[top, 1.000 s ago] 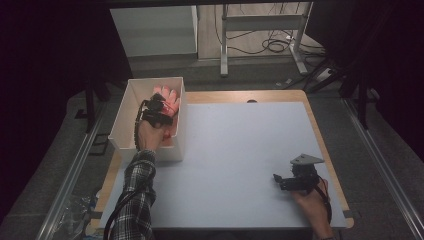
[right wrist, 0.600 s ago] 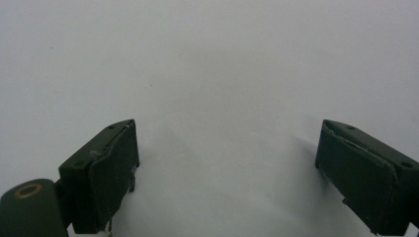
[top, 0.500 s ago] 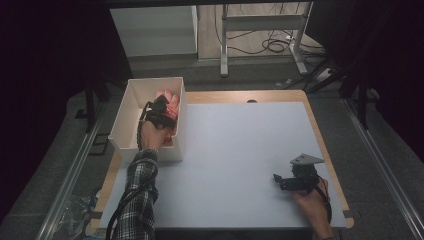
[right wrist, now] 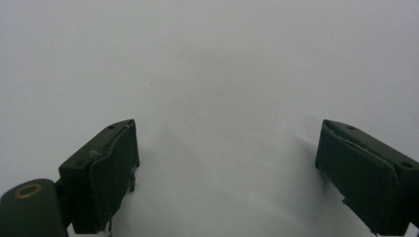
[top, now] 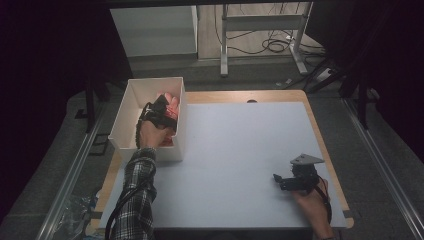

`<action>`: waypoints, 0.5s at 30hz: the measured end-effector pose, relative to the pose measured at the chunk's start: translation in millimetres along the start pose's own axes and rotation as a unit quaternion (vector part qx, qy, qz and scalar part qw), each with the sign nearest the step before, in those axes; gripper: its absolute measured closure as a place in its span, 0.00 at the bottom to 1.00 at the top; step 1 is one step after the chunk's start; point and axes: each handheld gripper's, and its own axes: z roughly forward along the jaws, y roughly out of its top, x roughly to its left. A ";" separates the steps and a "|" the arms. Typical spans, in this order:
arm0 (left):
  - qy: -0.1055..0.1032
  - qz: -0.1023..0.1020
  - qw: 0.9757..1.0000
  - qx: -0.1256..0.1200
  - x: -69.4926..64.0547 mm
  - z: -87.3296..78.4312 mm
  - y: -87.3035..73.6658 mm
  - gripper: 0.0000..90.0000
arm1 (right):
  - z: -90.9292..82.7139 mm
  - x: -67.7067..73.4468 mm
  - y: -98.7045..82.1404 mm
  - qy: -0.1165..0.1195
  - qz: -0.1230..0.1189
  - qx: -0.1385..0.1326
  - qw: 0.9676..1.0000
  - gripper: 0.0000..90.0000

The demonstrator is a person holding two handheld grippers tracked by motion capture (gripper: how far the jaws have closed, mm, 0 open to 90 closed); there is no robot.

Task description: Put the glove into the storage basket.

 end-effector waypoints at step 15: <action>-0.012 0.007 1.000 -0.028 0.6 -19.9 -2.5 0.05 | 0.0 0.0 0.0 0.000 0.000 0.000 1.000 0.11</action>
